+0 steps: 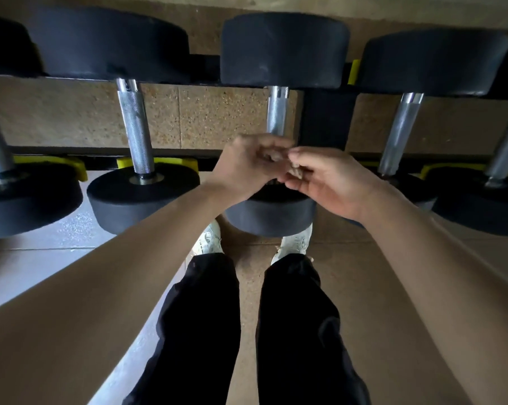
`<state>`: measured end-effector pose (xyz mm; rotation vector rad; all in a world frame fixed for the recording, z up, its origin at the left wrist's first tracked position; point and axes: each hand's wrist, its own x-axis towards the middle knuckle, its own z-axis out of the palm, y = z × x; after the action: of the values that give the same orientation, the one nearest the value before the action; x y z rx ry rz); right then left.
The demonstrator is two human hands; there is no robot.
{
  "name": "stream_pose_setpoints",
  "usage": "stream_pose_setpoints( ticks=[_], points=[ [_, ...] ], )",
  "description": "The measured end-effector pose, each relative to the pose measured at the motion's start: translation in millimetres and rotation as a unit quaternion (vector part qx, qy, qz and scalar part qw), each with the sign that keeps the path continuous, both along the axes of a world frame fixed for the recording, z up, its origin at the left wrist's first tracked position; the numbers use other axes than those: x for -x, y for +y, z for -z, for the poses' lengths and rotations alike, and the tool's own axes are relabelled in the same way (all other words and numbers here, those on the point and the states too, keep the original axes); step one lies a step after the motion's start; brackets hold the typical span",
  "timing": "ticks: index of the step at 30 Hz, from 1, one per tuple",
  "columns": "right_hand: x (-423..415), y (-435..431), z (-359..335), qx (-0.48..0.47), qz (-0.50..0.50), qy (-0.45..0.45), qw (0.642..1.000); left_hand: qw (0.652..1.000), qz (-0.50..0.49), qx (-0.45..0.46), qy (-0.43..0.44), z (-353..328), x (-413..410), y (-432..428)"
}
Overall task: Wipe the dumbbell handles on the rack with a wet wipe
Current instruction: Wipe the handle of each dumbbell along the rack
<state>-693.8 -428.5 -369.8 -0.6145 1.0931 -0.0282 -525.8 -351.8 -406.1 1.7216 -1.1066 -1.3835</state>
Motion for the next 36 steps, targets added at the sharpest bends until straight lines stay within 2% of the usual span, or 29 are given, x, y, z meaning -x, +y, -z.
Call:
stream_pose_setpoints(
  ticks=[4, 7, 11, 14, 17, 19, 21, 23, 27, 31, 33, 36],
  points=[
    [-2, 8, 14, 0.105, 0.001, 0.026, 0.994, 0.997, -0.054, 0.008, -0.047, 3, 1, 5],
    [-4, 8, 21, 0.142, 0.033, 0.056, 0.988, 0.996, -0.083, -0.01, -0.036, 1, 0, 4],
    [-6, -1, 23, 0.2, 0.018, 0.093, 0.975, 0.98, -0.177, -0.086, 0.023, -3, -2, -1],
    [-9, -9, 26, 0.209, 0.021, 0.107, 0.972, 0.984, -0.148, -0.1, 0.027, -6, -8, -7],
    [-22, -22, 26, 0.172, 0.088, 0.088, 0.977, 0.982, -0.146, -0.118, 0.03, -8, -20, -22],
    [-34, -32, 26, 0.086, 0.178, 0.072, 0.978, 0.969, -0.195, -0.102, 0.112, -11, -26, -33],
    [-45, -42, 29, -0.016, 0.277, 0.053, 0.959, 0.928, -0.287, -0.085, 0.22, -9, -23, -44],
    [-52, -45, 36, -0.053, 0.324, 0.042, 0.943, 0.89, -0.367, -0.103, 0.251, -5, -12, -50],
    [-57, -41, 46, 0.016, 0.306, 0.096, 0.947, 0.868, -0.425, -0.168, 0.194, 4, 12, -57],
    [-57, -51, 54, 0.017, 0.286, 0.18, 0.941, 0.901, -0.401, -0.111, 0.127, -1, 24, -62],
    [-55, -51, 54, 0.017, 0.286, 0.176, 0.942, 0.9, -0.405, -0.107, 0.12, -5, 25, -64],
    [-56, -46, 45, 0.023, 0.284, 0.122, 0.951, 0.884, -0.433, -0.143, 0.098, 0, 18, -67]
  ],
)
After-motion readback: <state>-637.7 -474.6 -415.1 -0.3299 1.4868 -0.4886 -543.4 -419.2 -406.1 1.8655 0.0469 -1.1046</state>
